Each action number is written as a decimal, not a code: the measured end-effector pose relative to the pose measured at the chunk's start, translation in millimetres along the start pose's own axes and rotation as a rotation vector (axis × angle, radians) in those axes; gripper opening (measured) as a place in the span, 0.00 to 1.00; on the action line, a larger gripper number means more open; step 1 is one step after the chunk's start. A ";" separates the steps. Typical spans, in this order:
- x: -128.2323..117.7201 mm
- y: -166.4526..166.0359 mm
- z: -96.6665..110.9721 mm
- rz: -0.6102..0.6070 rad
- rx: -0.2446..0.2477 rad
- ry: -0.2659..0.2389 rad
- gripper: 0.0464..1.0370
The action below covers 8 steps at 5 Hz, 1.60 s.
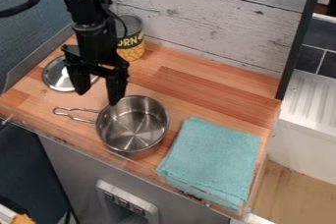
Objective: Move the silver pot to the middle part of the table
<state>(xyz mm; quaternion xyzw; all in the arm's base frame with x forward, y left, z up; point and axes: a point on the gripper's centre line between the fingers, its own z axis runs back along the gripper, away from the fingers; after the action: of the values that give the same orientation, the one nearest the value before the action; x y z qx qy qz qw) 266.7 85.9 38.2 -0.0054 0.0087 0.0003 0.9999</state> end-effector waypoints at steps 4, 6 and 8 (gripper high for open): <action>25.1 -3.3 -39.4 -0.069 0.125 0.056 0.63; 15.9 -1.1 -27.7 -0.111 0.080 0.051 0.11; 53.5 -0.8 13.3 -0.108 0.047 -0.056 0.03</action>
<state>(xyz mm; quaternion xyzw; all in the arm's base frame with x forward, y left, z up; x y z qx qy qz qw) 320.4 85.3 50.6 0.0174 -0.0195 -0.0538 0.9982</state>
